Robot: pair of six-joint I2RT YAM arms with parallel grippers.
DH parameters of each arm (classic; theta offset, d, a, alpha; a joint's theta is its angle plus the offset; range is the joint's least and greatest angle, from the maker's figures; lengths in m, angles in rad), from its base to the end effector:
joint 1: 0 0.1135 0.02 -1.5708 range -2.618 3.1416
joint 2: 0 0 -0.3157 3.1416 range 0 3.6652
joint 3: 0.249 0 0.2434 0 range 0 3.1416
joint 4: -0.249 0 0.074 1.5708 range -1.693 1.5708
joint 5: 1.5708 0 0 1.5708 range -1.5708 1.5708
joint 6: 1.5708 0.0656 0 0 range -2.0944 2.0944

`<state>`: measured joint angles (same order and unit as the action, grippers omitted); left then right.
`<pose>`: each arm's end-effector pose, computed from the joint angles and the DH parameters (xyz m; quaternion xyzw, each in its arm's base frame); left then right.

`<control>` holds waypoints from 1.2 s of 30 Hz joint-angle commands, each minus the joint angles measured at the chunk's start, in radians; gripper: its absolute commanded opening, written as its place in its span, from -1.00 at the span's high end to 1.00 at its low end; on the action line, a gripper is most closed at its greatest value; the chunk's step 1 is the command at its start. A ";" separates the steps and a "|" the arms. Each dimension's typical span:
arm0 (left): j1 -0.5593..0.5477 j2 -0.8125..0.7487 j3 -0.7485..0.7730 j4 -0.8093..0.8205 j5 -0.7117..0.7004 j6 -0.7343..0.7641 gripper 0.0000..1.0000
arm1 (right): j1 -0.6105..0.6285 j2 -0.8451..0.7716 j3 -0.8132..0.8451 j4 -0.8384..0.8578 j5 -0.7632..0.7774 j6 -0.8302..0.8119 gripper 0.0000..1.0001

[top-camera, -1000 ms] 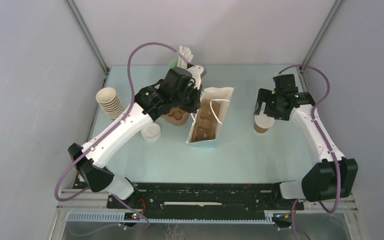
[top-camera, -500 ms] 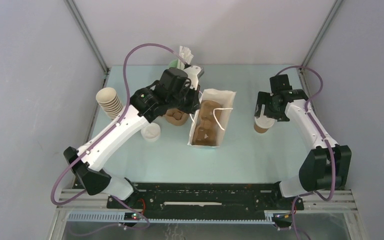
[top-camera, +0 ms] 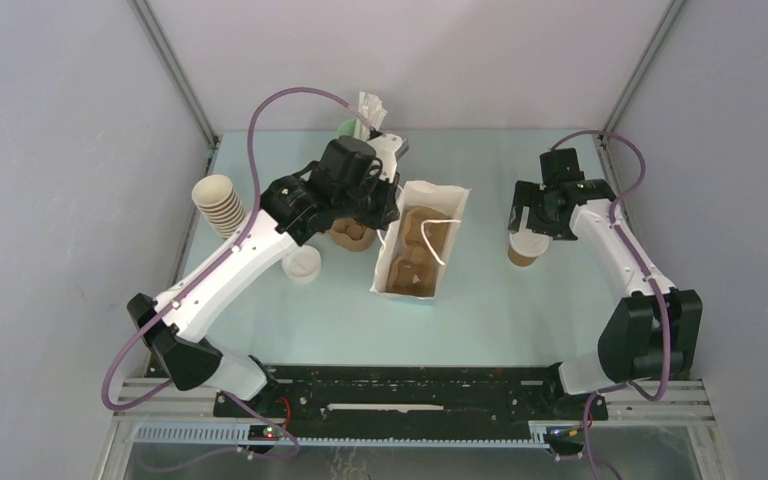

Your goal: Pack the takeout coffee

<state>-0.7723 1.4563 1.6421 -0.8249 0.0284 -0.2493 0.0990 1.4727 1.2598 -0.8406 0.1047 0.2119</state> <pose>0.2256 -0.2223 0.4464 0.2371 0.8613 -0.2306 0.3856 0.3004 0.0229 0.3154 0.0678 0.9631 -0.0104 0.2602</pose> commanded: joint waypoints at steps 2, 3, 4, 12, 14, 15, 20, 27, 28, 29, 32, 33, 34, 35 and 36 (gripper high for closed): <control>0.002 -0.013 0.078 -0.038 -0.016 0.078 1.00 | 0.078 -0.137 0.015 -0.011 0.049 0.019 -0.99; 0.002 -0.001 0.093 -0.045 -0.003 0.084 1.00 | 0.091 -0.154 0.026 -0.028 0.054 0.024 -0.99; 0.002 0.016 0.114 -0.061 0.005 0.091 1.00 | 0.101 -0.170 0.041 -0.049 0.057 0.028 -0.99; 0.004 0.149 0.265 -0.080 0.080 0.274 1.00 | 0.154 -0.286 0.155 -0.092 -0.087 0.020 -0.99; 0.005 0.189 0.317 -0.089 0.122 0.314 0.96 | 0.156 -0.303 0.183 -0.109 -0.095 0.034 -0.99; 0.006 0.213 0.343 -0.096 0.137 0.325 0.86 | 0.154 -0.313 0.195 -0.119 -0.094 0.037 -0.99; 0.014 0.348 0.531 -0.202 0.017 0.277 0.53 | 0.151 -0.348 0.263 -0.151 -0.130 0.027 -0.99; 0.027 0.248 0.602 -0.255 -0.132 0.087 -0.72 | 0.163 -0.270 0.361 -0.152 -0.246 -0.045 -0.99; 0.027 0.214 0.579 -0.256 -0.139 0.063 -0.78 | 0.162 -0.250 0.381 -0.144 -0.257 -0.057 -0.98; 0.026 0.178 0.552 -0.258 -0.146 0.048 -0.82 | 0.160 -0.230 0.396 -0.141 -0.263 -0.065 -0.97; 0.027 0.051 0.410 -0.258 -0.184 -0.032 -0.95 | 0.154 -0.155 0.461 -0.131 -0.285 -0.082 -0.91; 0.027 0.005 0.349 -0.256 -0.197 -0.077 -0.97 | 0.149 -0.133 0.474 -0.117 -0.293 -0.084 -0.91; 0.027 -0.042 0.284 -0.247 -0.202 -0.128 -0.97 | 0.143 -0.115 0.484 -0.101 -0.309 -0.088 -0.92; 0.026 -0.094 0.209 -0.231 -0.203 -0.204 -0.98 | 0.132 -0.090 0.500 -0.094 -0.319 -0.095 -0.93; 0.026 -0.140 0.133 -0.208 -0.192 -0.291 -0.96 | 0.125 -0.065 0.526 -0.096 -0.318 -0.099 -0.93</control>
<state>-0.7456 1.4864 1.9903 -1.0721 -0.1261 -0.2573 0.2470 1.3449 1.7050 -0.9718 -0.1612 0.1593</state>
